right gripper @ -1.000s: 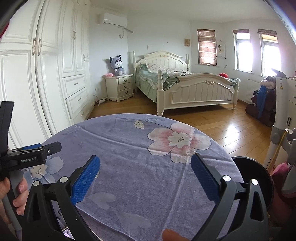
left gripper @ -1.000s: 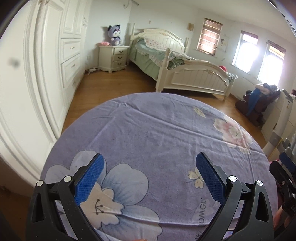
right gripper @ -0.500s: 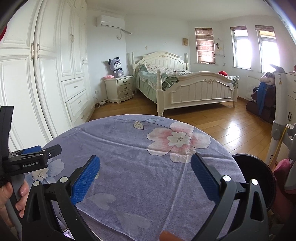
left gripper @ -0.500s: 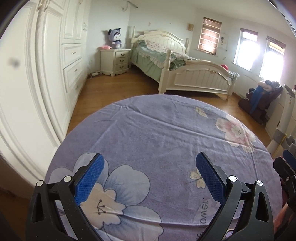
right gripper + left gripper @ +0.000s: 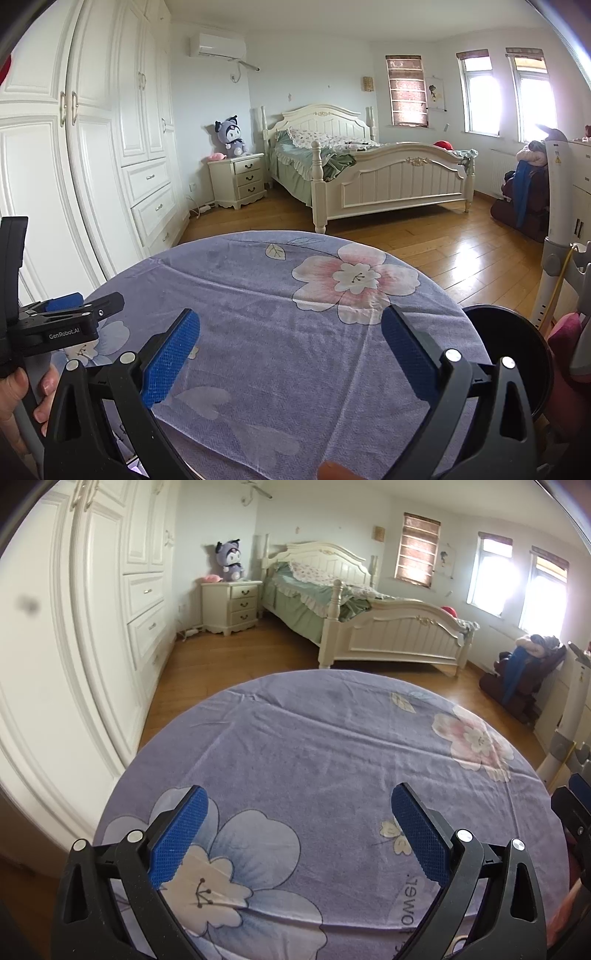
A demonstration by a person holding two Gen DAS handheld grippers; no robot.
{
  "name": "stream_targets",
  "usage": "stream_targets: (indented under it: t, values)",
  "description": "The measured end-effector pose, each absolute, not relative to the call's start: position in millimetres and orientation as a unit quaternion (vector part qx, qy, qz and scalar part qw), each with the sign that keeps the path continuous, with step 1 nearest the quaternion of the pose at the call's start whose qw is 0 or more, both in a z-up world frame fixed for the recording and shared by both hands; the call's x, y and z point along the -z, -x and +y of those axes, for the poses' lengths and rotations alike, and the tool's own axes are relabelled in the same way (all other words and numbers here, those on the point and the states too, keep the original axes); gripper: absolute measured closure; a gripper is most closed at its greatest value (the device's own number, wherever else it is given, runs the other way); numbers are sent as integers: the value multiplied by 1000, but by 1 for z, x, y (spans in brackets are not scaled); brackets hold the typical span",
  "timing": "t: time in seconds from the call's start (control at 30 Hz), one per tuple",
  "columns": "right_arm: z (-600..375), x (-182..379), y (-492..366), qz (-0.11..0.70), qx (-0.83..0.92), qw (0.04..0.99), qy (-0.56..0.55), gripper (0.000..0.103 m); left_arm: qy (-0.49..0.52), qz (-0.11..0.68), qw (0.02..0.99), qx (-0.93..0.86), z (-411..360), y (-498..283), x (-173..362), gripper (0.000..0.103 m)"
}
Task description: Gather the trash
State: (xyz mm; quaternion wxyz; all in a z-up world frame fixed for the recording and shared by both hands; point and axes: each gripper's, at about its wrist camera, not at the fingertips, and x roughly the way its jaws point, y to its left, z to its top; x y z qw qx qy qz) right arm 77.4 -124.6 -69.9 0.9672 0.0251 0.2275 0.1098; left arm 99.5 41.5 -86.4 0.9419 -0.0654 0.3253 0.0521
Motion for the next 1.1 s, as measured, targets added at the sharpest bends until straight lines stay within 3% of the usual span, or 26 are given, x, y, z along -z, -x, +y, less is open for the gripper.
stream_targets:
  t: [1.1]
  values:
    - [-124,71,-78,231,-111,966,-32,5,65,330,940,-53,45,-105,88,5]
